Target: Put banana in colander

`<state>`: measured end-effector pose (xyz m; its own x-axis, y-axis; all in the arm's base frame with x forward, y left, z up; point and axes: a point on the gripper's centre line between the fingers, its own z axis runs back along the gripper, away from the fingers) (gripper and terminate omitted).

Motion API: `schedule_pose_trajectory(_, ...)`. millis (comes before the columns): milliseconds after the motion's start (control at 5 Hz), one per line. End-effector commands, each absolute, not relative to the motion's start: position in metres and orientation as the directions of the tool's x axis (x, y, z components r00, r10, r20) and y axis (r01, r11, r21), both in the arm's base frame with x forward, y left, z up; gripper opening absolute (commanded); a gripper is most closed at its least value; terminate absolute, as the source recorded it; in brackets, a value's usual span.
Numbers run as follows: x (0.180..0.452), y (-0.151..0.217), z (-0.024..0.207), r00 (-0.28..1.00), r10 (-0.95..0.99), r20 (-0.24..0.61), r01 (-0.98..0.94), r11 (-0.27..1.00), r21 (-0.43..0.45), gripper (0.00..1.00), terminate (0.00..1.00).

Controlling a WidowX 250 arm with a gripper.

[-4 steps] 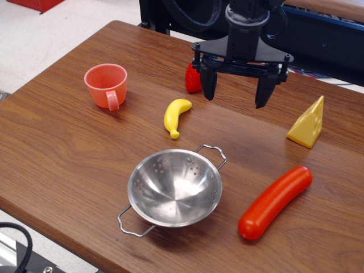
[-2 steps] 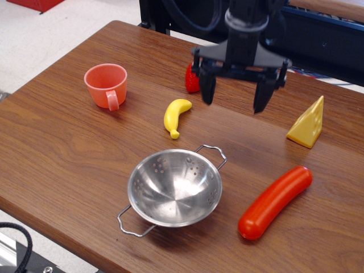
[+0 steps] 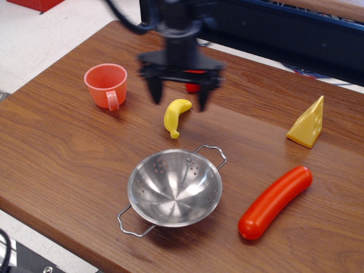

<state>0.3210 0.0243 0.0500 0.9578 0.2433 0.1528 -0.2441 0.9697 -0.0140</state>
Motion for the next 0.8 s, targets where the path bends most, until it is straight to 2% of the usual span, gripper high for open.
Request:
schedule_pose_trajectory(0, 0.336, 0.034, 0.041, 0.951, 0.216, 0.22, -0.212, 0.976, -0.04, 1.0, 0.0)
schedule_pose_trajectory(400, 0.346, 0.028, 0.022, 0.944, 0.224, 0.242, -0.24, 0.97, 0.038, 1.0, 0.0)
schedule_pose_trajectory(600, 0.344, 0.022, 0.016, 0.946, 0.228, 0.229, -0.246, 0.968, 0.054, 0.0, 0.0)
